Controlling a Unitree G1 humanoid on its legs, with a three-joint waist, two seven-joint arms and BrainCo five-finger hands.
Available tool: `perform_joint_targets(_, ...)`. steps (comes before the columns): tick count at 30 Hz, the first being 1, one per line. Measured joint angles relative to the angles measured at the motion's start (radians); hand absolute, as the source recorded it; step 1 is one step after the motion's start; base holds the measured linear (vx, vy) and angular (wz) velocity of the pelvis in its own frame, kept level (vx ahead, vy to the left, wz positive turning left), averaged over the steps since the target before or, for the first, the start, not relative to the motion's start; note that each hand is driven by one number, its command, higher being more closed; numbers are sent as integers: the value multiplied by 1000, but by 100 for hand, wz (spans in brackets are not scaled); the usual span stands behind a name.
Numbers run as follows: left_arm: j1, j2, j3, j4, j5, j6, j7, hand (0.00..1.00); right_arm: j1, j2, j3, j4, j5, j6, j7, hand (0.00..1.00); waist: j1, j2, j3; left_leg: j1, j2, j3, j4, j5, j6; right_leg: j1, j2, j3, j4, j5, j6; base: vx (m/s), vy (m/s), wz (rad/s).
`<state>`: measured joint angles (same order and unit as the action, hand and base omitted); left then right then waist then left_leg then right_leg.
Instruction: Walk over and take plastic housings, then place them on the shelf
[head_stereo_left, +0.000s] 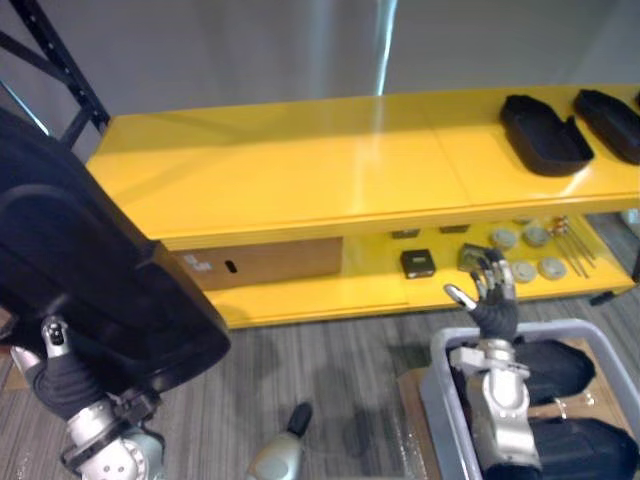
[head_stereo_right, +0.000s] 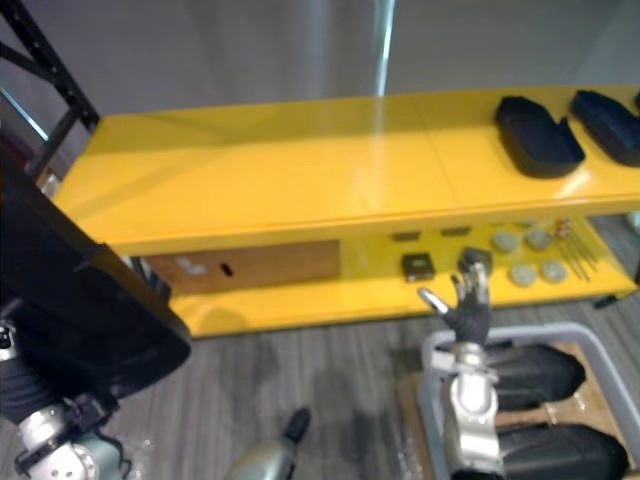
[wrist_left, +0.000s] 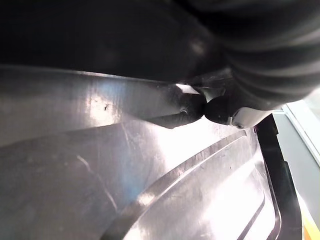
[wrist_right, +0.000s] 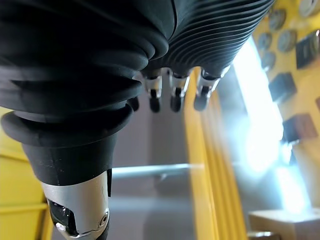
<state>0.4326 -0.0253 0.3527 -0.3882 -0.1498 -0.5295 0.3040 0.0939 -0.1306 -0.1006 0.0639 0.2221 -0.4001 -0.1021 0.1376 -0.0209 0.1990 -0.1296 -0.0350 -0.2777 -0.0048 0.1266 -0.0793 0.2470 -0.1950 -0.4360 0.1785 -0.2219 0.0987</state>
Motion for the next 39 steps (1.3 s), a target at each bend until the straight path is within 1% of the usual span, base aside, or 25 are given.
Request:
perform_joint_targets(1, -1, 0, 0, 0, -1, 0, 0, 100, 0, 4, 0, -13, 0, -15, 1, 0, -2, -12, 7, -11, -3, 13, -6, 9, -12, -4, -6, -1, -13, -41, 9, -165, -82, -12)
perform_joint_targets(2, -2, -2, -1, 1, 0, 0, -1, 100, -1, 5, -2, -15, 0, -24, 0, 0, -8, -13, 15, -12, -3, 13, -9, 13, -14, -4, -8, -3, -14, -49, 32, -167, -50, 10)
perform_joint_targets(3, -4, -3, -4, 1, 2, 0, -1, 100, 4, 6, -4, -15, -1, -34, -4, 0, -20, -9, 26, -11, 2, 16, -17, 13, -13, -11, -8, -13, 3, -65, 20, -128, -5, 21)
perform_joint_targets(6, -12, -3, 15, -8, 3, 0, -1, 100, 9, 9, -28, -15, -1, -38, -11, 0, -15, -19, 32, -48, -3, 53, 51, 15, -8, -19, -30, -23, 41, -90, 9, -53, 28, 16)
perform_joint_targets(8, -24, -2, 50, -30, 3, 0, -1, 100, 9, 10, -37, -14, -3, -38, -35, 0, -13, -51, 46, -92, -46, 89, 177, -61, 26, -14, -68, -27, 78, -108, -28, 37, 98, 12)
perform_joint_targets(9, -25, -4, 57, -36, 7, 0, 0, 100, 8, 7, -40, -13, -5, -39, -40, 0, -10, -50, 48, -104, -50, 98, 209, -83, 26, -18, -70, -23, 111, -98, -31, 80, 84, 6)
perform_joint_targets(10, -36, -2, 65, -35, 13, 0, 1, 100, 4, 5, -46, -10, -11, -39, -49, 0, -12, -39, 50, -117, -53, 96, 249, -109, 29, -56, -85, 4, 208, -76, -52, 90, 130, 7)
perform_joint_targets(11, -52, 11, 71, -34, 22, 1, 6, 100, 1, 6, -48, -3, -12, -39, -52, 0, -15, -35, 50, -111, -55, 97, 275, -138, 44, -156, -113, 81, 413, -19, -139, 86, 156, 8)
perform_joint_targets(13, -59, 31, 80, -34, 33, 1, 6, 100, -3, 8, -53, -1, -19, -39, -51, 0, -15, -36, 52, -90, -57, 98, 276, -157, 56, -231, -128, 144, 548, 86, -169, 171, 188, 2)
perform_joint_targets(14, -61, 65, 79, -35, 38, 3, 6, 100, -4, 13, -73, 6, -43, -43, -47, 0, -27, -31, 54, -34, -45, 85, 244, -169, 78, -293, -129, 209, 661, 279, -160, 222, 155, 7)
perform_joint_targets(15, -61, 69, 80, -35, 38, 3, 6, 100, -3, 13, -75, 7, -44, -45, -46, 0, -30, -25, 57, -28, -44, 81, 240, -170, 80, -301, -125, 218, 676, 268, -151, 287, 149, 19)
perform_joint_targets(16, -76, 83, 81, -34, 37, 4, 6, 100, -6, 14, -83, 9, -50, -59, -43, 0, -41, -25, 56, -10, -37, 58, 239, -177, 102, -335, -92, 250, 702, 152, -107, 138, 53, 15)
perform_joint_targets(17, -83, 84, 81, -33, 36, 4, 6, 100, -7, 14, -87, 8, -51, -60, -40, 0, -42, -24, 56, -8, -33, 54, 240, -180, 106, -348, -75, 257, 699, 118, -106, 222, 86, 23)
perform_joint_targets(18, -104, 85, 72, -32, 32, 6, 7, 100, -6, 14, -105, 0, -51, -60, -28, 0, -45, -18, 57, 2, -20, 40, 239, -190, 111, -386, -16, 263, 647, 47, -101, 214, 71, 17)
perform_joint_targets(19, -123, 84, 56, -32, 32, 8, 8, 100, -1, 14, -115, -17, -50, -60, -26, 0, -44, -19, 57, 20, -14, 36, 232, -200, 112, -401, 26, 272, 556, 15, -88, 221, 52, 17)
perform_joint_targets(22, -136, 77, -19, -31, 35, 10, 9, 100, 39, 14, -115, -116, -46, -60, -19, 0, -56, -10, 51, 73, -16, 5, 229, -235, 116, -407, 93, 307, 327, 16, -77, 250, -35, 30)
perform_joint_targets(24, -136, 64, -63, -32, 39, 10, 8, 100, 63, 14, -114, -170, -47, -61, -9, 0, -70, -7, 44, 87, -18, -24, 246, -265, 113, -412, 111, 328, 244, 28, -69, 242, -114, 53)
perform_joint_targets(26, -133, 56, -89, -33, 41, 12, 9, 100, 79, 14, -114, -207, -42, -61, -8, 0, -71, -24, 28, 80, -35, -36, 295, -311, 95, -406, 103, 341, 166, 74, -72, 245, -162, 37)
perform_joint_targets(27, -132, 61, -90, -38, 45, 14, 7, 100, 95, 16, -113, -222, -40, -61, -8, 0, -71, -61, 6, 73, -67, -27, 334, -355, 86, -382, 69, 350, 133, 127, -76, 206, -177, 20)
perform_joint_targets(28, -132, 41, -95, -27, 48, 15, 7, 100, 89, 6, -119, -212, -38, -61, -5, 0, -66, -50, -5, 77, -41, 12, 371, -392, 77, -368, 74, 335, 137, 135, -17, 274, -228, 27)
perform_joint_targets(29, -116, 29, -103, -30, 48, 19, 7, 100, 87, 4, -122, -214, -29, -62, -4, 0, -71, -16, -20, 63, 3, 72, 399, -410, 63, -348, 91, 306, 127, 129, -33, 276, -196, 11)
perform_joint_targets(30, -113, 16, -99, -34, 52, 20, 6, 100, 83, 4, -132, -212, -21, -64, -8, 0, -76, 5, -35, 61, 36, 121, 410, -419, 52, -348, 110, 301, 125, 129, -35, 290, -164, 11)
perform_joint_targets(31, -116, 16, -98, -40, 53, 20, 7, 100, 76, 4, -134, -210, -21, -63, -12, 0, -67, 29, -47, 61, 46, 133, 400, -416, 48, -349, 117, 301, 124, 128, -38, 243, -105, -3)
perform_joint_targets(33, -120, 16, -92, -64, 70, 20, 7, 100, 63, 6, -133, -212, -29, -64, -42, 0, -66, 42, -56, 93, 60, 165, 354, -412, 42, -346, 123, 304, 123, 125, -42, 146, -52, -10)
perform_joint_targets(39, -117, 22, -86, -70, 76, 6, 8, 100, 60, 34, -138, -238, -143, -64, -209, 0, -67, 14, -66, 133, 56, 213, 290, -404, 44, -327, 120, 334, 78, 122, -46, 58, 13, -21)
